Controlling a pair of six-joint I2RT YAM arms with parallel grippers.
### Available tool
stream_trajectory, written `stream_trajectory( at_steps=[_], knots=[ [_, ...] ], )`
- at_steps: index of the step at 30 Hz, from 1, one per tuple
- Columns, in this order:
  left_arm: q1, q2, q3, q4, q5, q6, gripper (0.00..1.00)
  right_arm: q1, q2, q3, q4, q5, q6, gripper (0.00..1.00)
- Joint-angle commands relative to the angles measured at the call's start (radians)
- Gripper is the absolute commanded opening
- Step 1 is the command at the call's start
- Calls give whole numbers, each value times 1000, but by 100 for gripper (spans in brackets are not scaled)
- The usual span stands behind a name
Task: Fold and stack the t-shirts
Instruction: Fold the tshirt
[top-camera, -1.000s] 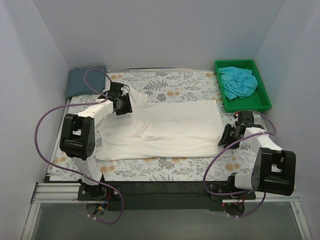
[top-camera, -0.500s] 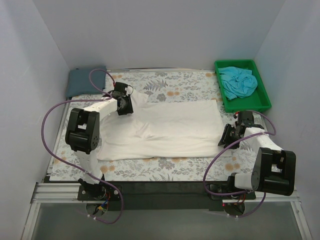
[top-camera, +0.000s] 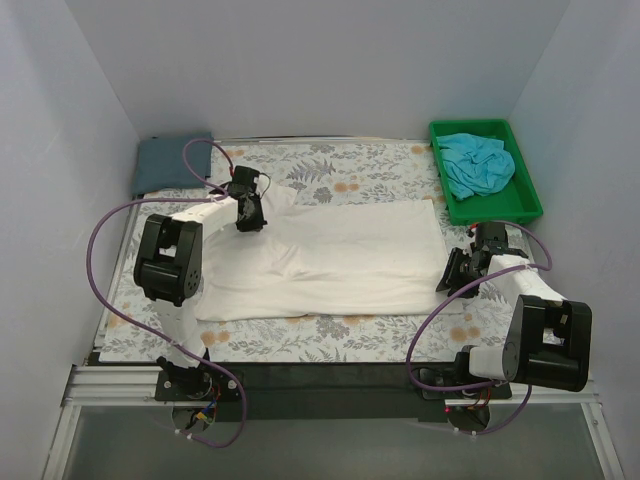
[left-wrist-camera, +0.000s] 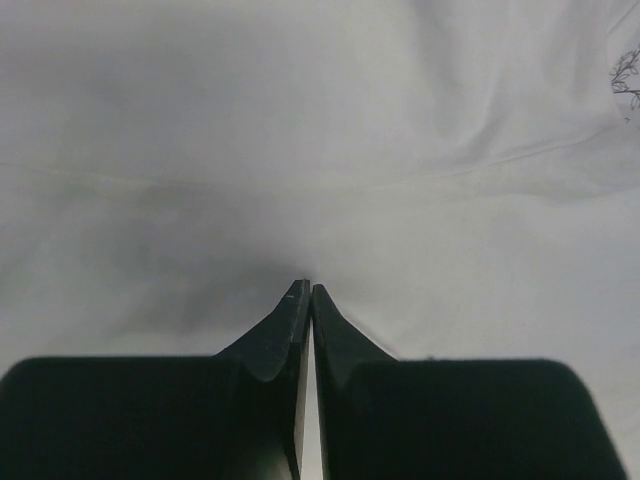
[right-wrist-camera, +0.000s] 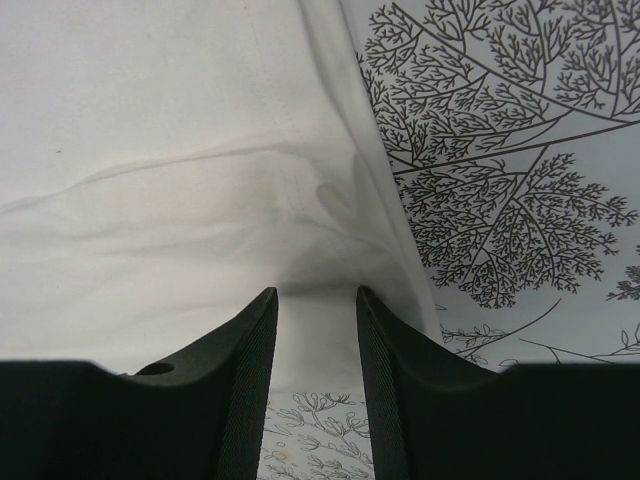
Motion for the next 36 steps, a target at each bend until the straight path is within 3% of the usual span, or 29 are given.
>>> stream_trajectory(
  at_steps=[1, 2, 18, 27, 32, 36],
  knots=[
    [-3, 13, 33, -8, -33, 6, 6, -8, -2, 7, -50, 56, -23, 38],
    [-3, 15, 36, -10, -33, 5, 0, -8, -1, 7, -48, 56, -21, 39],
    [-3, -36, 75, -34, -217, -56, 0, -8, -16, -2, -48, 73, -20, 38],
    [-1, -8, 84, -42, -214, -71, 1, -8, -22, -1, -52, 73, -21, 39],
    [-1, -36, 118, -56, -211, -85, 30, -5, -50, 30, -56, 44, -29, 42],
    [0, -75, 155, -97, -209, -100, 64, 21, -62, 129, -67, 30, -55, 45]
  ],
)
